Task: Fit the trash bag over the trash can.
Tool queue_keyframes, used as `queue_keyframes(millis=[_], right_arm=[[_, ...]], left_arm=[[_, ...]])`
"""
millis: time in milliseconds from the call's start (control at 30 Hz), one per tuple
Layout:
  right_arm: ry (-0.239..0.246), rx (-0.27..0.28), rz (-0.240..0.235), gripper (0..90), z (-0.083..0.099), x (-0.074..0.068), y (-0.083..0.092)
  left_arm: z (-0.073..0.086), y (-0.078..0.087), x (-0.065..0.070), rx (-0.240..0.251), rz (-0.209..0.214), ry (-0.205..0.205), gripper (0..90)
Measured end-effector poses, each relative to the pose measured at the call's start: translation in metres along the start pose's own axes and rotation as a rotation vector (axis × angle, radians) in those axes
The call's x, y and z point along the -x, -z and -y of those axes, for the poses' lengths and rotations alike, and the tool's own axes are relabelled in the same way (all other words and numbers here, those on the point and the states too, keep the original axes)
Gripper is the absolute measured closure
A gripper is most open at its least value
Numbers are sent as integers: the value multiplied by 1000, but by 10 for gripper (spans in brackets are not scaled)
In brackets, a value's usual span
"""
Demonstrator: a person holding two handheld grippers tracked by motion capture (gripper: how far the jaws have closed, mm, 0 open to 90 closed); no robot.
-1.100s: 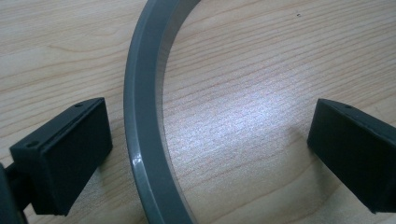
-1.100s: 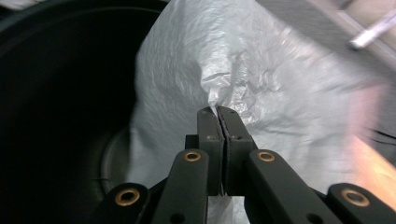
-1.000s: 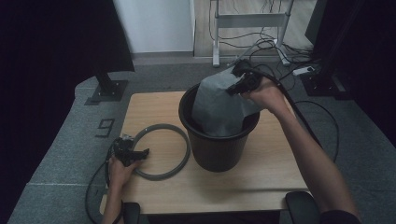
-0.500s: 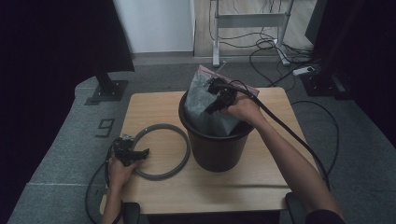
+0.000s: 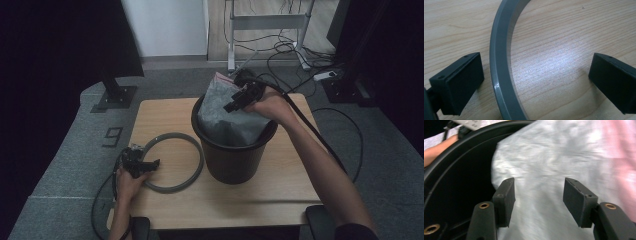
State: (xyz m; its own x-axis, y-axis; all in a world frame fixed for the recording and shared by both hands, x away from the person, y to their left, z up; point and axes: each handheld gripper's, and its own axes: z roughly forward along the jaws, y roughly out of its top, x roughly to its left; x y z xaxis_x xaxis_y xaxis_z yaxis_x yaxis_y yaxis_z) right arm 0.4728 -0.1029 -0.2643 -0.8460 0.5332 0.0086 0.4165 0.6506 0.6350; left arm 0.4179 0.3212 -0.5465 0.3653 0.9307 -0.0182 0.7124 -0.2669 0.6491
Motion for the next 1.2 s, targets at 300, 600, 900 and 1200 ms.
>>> queue_keyframes(millis=[300,600,900,1200], right_arm=[[-55,16,148,397,11,29,34],[-58,15,169,595,29,41,46],[-33,50,132,779,39,36,53],[61,15,31,704,37,20,39]], left_arm=[[-1,3,0,-33,10,-12,0],[-10,17,3,-25,-17,-30,75],[-21,31,17,-54,-14,-82,136],[-44,60,31,-36,67,-129,141]])
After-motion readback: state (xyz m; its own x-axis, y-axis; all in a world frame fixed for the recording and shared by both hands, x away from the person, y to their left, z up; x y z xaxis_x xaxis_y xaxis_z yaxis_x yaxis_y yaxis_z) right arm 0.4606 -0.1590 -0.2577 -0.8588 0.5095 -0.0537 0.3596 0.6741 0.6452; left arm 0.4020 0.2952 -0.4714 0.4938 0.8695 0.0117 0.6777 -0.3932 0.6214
